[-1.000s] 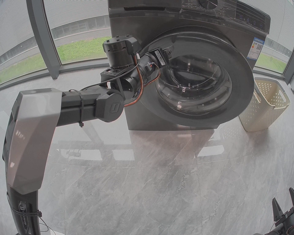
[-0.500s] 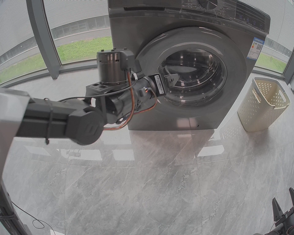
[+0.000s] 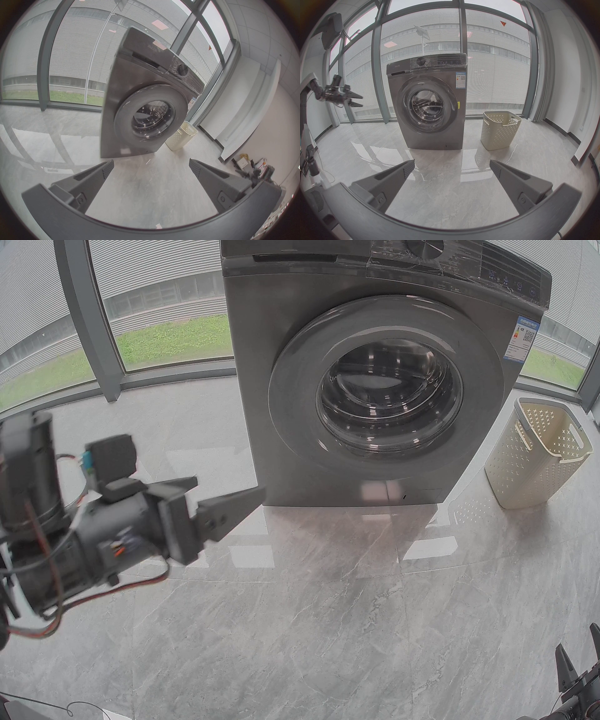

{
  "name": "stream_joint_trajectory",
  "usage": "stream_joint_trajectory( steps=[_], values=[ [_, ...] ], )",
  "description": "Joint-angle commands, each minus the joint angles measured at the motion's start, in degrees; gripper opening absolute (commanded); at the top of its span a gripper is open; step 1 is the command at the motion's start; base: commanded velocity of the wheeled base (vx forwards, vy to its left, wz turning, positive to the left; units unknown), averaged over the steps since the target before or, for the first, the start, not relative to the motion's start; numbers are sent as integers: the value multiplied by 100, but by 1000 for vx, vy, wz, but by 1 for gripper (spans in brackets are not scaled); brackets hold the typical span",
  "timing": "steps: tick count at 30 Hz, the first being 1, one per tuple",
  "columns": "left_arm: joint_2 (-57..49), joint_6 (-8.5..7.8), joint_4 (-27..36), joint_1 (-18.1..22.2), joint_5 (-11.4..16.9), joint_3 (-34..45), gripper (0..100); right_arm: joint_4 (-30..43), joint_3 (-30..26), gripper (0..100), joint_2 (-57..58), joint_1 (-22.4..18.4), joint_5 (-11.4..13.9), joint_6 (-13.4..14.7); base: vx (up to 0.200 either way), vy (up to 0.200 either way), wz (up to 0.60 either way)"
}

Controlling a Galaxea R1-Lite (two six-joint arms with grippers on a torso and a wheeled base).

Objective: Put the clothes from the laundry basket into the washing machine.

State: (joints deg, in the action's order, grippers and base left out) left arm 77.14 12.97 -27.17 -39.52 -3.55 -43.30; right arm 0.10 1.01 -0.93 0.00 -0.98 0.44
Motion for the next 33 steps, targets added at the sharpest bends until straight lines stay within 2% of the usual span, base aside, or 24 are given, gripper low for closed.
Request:
stream_joint_trajectory(
  steps=[1, 4, 5, 8, 11, 12, 13, 16, 17, 20, 21, 25, 27, 28, 33],
  values=[
    [-4392, -814, 476, 1069, 214, 3328, 100, -1, -101, 100, 40, 0, 1, 0, 0, 0, 0],
    [-4840, -822, 599, 1676, 232, 3513, 100, -1, -101, 100, 40, 0, 1, 0, 0, 0, 0],
    [-5016, -831, 661, 1992, 223, 3645, 100, -1, -101, 100, 40, 0, 1, 0, 0, 0, 0],
    [-5464, -787, 696, 2423, 223, 3996, 100, -1, -101, 100, 40, 0, 1, 0, 0, 0, 0],
    [-6176, -796, 933, 3091, 240, 4330, 100, -1, -101, 100, 40, 0, 1, 0, 0, 0, 0],
    [-6176, -796, 933, 3091, 240, 4330, 100, -1, -101, 100, 40, 0, 1, 0, 0, 0, 0],
    [-6651, -770, 1452, 3337, 302, 4330, 100, -1, -101, 100, 40, 0, 1, 0, 0, 0, 0],
    [-7240, -937, 2269, 3574, 311, 4330, 100, -1, -101, 100, 40, 0, 1, 0, 0, 0, 0],
    [-7248, -937, 2295, 3583, 311, 4330, 100, -1, -101, 100, 40, 0, 1, 0, 0, 0, 0],
    [-7565, -1025, 2454, 4040, 284, 4330, 100, -1, -101, 100, 40, 0, 1, 0, 0, 0, 0],
    [-7582, -1192, 2585, 4040, 205, 4330, 100, -1, -101, 100, 40, 0, 1, 0, 0, 0, 0],
    [-7574, -1121, 2700, 4031, 126, 4330, 100, -1, -101, 100, 40, 0, 1, 0, 0, 0, 0],
    [-7661, -1244, 2700, 3979, 170, 4330, 100, -1, -101, 100, 40, 0, 1, 0, 0, 0, 0],
    [-7679, -1367, 2700, 3970, 214, 4330, 100, -1, -101, 100, 40, 0, 1, 0, 0, 0, 0],
    [-7688, -1332, 2717, 3961, 276, 4330, 100, -1, -101, 100, 40, 0, 1, 0, 0, 0, 0]
  ],
)
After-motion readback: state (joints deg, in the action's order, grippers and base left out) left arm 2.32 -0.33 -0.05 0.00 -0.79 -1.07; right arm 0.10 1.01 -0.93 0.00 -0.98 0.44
